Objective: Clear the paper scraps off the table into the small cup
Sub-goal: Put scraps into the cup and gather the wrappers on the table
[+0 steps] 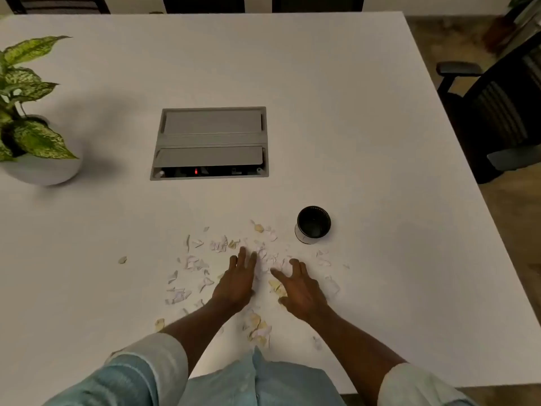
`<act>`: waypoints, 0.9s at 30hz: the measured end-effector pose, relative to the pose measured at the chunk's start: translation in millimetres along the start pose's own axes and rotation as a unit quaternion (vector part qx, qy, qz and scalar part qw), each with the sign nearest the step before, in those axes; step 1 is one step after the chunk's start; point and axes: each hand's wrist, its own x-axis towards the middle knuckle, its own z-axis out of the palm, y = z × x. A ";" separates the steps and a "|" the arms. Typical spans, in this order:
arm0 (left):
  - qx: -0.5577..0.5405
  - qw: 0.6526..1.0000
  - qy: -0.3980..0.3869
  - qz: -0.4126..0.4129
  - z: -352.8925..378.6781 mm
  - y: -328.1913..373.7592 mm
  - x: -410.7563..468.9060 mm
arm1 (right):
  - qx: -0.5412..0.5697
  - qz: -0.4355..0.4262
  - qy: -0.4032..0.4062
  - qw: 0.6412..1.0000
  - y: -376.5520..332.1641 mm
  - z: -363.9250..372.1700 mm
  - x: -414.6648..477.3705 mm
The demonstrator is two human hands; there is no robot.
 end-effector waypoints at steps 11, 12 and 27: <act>0.034 0.997 0.035 0.053 5.2 -4.0 8.8 | -0.040 -0.034 -0.002 0.999 -2.9 6.6 18.8; 0.030 0.997 0.041 0.061 6.6 -5.4 8.6 | -0.056 -0.051 0.006 0.997 -2.9 7.7 18.7; -0.250 0.941 0.227 -0.010 -59.7 44.5 36.1 | 0.286 0.138 0.317 0.894 7.4 -53.1 13.0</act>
